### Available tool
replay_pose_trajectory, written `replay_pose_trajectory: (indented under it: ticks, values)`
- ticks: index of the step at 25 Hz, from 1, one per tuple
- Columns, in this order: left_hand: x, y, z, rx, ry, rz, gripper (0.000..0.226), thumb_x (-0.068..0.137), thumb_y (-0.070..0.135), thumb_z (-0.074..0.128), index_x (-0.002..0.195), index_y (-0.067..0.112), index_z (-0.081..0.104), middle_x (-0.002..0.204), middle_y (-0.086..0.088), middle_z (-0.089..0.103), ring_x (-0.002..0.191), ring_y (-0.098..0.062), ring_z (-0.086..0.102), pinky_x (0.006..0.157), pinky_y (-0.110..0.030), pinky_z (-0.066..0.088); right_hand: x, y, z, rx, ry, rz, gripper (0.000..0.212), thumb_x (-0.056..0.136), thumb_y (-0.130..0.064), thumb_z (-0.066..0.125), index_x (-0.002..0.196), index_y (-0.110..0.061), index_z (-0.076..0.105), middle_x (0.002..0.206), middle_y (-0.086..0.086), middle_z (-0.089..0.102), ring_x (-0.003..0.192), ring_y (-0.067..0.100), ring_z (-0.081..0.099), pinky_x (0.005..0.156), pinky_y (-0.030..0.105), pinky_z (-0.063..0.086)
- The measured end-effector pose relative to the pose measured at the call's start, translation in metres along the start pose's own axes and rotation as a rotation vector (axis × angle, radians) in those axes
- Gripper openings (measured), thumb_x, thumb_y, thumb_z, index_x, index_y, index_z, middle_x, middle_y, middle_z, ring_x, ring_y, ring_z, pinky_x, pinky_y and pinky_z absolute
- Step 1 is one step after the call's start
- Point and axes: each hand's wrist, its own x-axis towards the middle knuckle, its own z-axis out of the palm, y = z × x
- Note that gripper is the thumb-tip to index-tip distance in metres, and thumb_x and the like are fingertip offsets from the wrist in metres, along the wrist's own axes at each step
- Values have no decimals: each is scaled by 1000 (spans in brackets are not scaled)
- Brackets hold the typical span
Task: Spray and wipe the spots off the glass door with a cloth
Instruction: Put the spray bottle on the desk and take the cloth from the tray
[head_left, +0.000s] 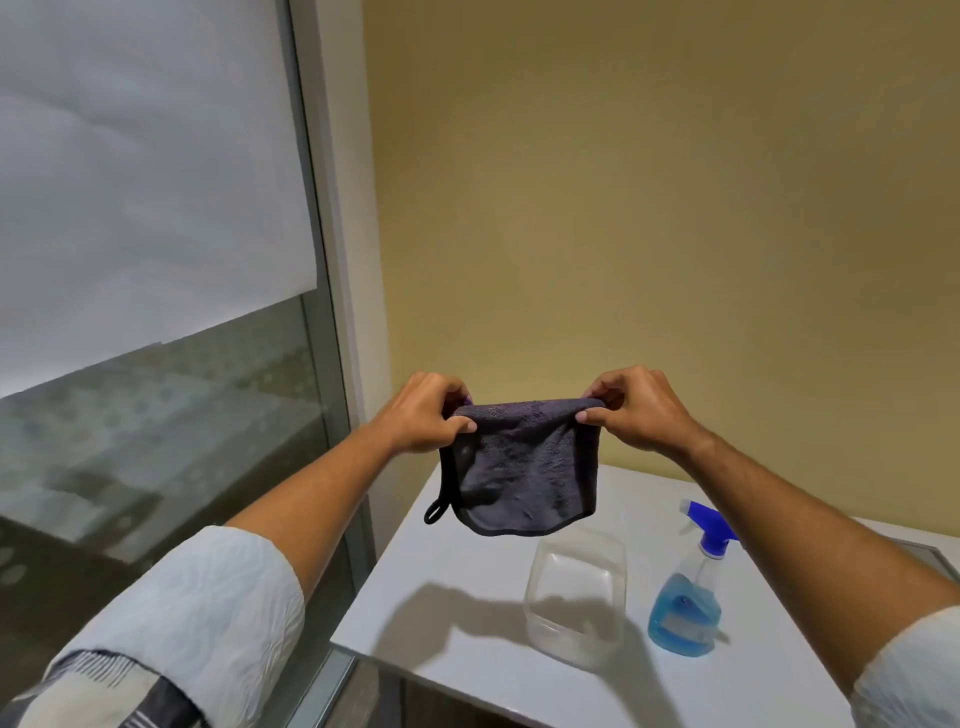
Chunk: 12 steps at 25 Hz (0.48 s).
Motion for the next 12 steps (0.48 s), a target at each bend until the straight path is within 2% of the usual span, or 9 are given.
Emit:
replay_pose_trajectory:
  ticks: [3, 6, 10, 12]
  values:
    - [-30, 17, -21, 44, 49, -87, 20, 80, 25, 77, 95, 13, 72, 79, 2, 67, 72, -14, 60, 62, -25, 47, -5, -10, -7, 49, -35, -69, 9, 76, -21, 82, 84, -19, 78, 74, -6, 75, 71, 5, 69, 67, 19, 53]
    - [-66, 32, -42, 97, 113, -161, 22, 78, 26, 78, 96, 13, 73, 82, 1, 69, 77, -16, 63, 70, -30, 54, -11, -28, -11, 128, -44, -137, 10, 73, -20, 84, 82, -18, 79, 71, -5, 74, 68, 8, 68, 64, 18, 52]
    - [-118, 40, -75, 166, 178, -266, 20, 76, 27, 81, 89, 14, 73, 78, 2, 69, 73, -14, 63, 67, -29, 54, -17, -62, -6, 236, -98, -213, 12, 72, -21, 85, 80, -17, 78, 70, -4, 74, 64, 7, 68, 62, 18, 52]
    - [-149, 42, -94, 195, 219, -323, 19, 75, 27, 82, 86, 14, 72, 72, 7, 66, 67, -7, 60, 60, -21, 48, -21, -86, 1, 287, -144, -256, 12, 73, -20, 84, 82, -15, 78, 71, -2, 75, 64, 6, 68, 65, 20, 54]
